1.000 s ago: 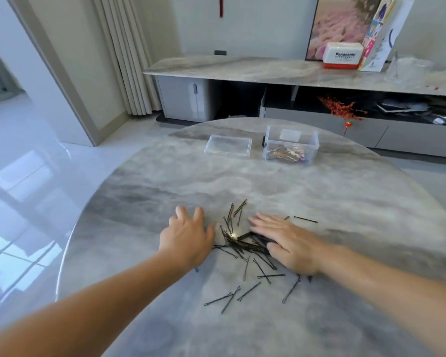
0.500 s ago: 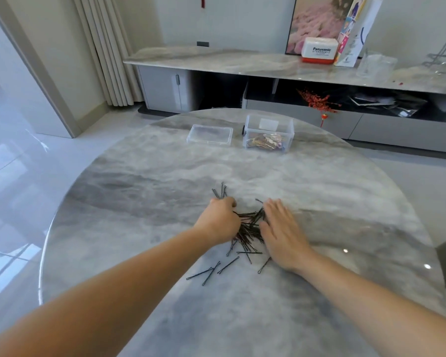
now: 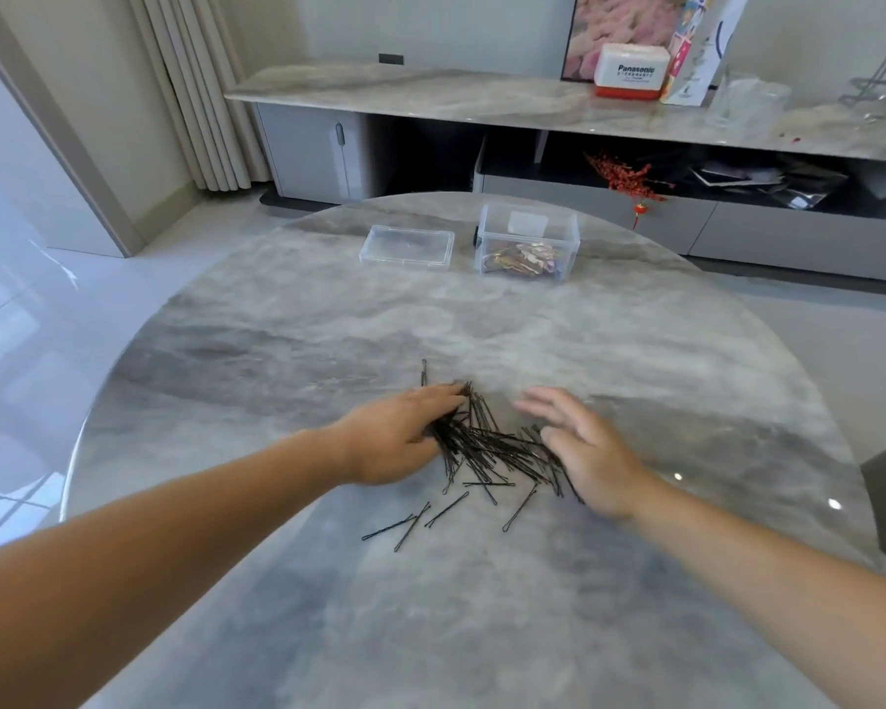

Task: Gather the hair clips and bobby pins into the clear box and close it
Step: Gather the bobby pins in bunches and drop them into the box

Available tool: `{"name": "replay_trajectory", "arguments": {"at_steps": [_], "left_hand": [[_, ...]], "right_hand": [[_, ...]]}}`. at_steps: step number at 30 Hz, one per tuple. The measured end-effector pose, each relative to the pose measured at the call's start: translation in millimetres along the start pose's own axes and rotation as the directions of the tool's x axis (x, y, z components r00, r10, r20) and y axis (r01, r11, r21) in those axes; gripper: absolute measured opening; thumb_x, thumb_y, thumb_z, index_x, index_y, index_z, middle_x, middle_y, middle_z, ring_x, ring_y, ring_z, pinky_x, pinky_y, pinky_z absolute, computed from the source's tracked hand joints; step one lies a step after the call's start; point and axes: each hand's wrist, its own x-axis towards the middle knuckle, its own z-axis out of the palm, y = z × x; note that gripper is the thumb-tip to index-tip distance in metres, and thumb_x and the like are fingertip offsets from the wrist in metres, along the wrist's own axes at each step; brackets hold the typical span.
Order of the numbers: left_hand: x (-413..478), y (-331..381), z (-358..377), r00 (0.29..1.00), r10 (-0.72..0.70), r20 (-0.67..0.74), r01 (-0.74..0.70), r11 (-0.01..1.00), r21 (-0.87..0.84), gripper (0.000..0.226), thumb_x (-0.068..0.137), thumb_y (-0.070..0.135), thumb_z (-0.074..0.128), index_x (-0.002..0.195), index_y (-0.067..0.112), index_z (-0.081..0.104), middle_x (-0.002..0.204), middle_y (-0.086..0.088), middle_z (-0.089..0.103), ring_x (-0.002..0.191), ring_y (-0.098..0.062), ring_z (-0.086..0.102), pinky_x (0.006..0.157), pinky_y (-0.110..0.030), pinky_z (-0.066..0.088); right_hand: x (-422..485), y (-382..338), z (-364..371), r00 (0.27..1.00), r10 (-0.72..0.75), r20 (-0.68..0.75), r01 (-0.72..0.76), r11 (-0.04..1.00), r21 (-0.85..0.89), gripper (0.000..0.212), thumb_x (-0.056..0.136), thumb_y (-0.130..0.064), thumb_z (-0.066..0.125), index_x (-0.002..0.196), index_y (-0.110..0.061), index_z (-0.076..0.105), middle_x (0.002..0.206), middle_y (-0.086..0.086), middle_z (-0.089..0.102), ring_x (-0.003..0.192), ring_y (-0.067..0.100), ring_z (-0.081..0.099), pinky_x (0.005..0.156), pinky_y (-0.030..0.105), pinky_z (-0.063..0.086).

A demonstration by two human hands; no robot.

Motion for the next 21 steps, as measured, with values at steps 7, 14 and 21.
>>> {"name": "replay_trajectory", "arguments": {"at_steps": [7, 14, 21], "left_hand": [[-17.2, 0.4, -5.3, 0.980, -0.200, 0.011, 0.194, 0.960, 0.200, 0.140, 0.042, 0.088, 0.068, 0.154, 0.020, 0.019, 0.145, -0.001, 0.031, 0.138, -0.023, 0.026, 0.119, -0.043, 0.025], [22.3, 23.1, -2.3, 0.996, -0.081, -0.036, 0.085, 0.989, 0.122, 0.091, 0.058, 0.058, 0.086, 0.136, 0.021, 0.056, 0.128, 0.001, 0.050, 0.120, -0.019, 0.046, 0.102, -0.032, 0.040], [32.7, 14.8, -7.7, 0.995, -0.097, -0.034, 0.096, 0.995, -0.017, 0.023, 0.070, 0.038, 0.087, 0.087, 0.027, 0.075, 0.075, 0.017, 0.064, 0.078, -0.006, 0.065, 0.073, -0.027, 0.054]], "right_hand": [[-3.3, -6.8, -16.6, 0.968, 0.156, 0.197, 0.006, 0.769, -0.639, 0.122, 0.043, -0.070, 0.080, 0.146, -0.026, 0.029, 0.127, -0.003, 0.033, 0.126, 0.015, 0.031, 0.109, 0.032, 0.034], [30.8, -14.1, 7.3, 0.989, 0.035, 0.145, 0.043, 0.867, -0.497, 0.093, 0.052, -0.044, 0.090, 0.133, -0.022, 0.051, 0.116, -0.002, 0.050, 0.102, 0.013, 0.054, 0.092, 0.027, 0.047], [39.4, -11.0, 0.4, 0.994, -0.023, 0.108, 0.074, 0.865, -0.496, 0.029, 0.071, -0.024, 0.080, 0.099, -0.027, 0.075, 0.088, -0.008, 0.070, 0.077, 0.008, 0.061, 0.074, 0.028, 0.053]]}}
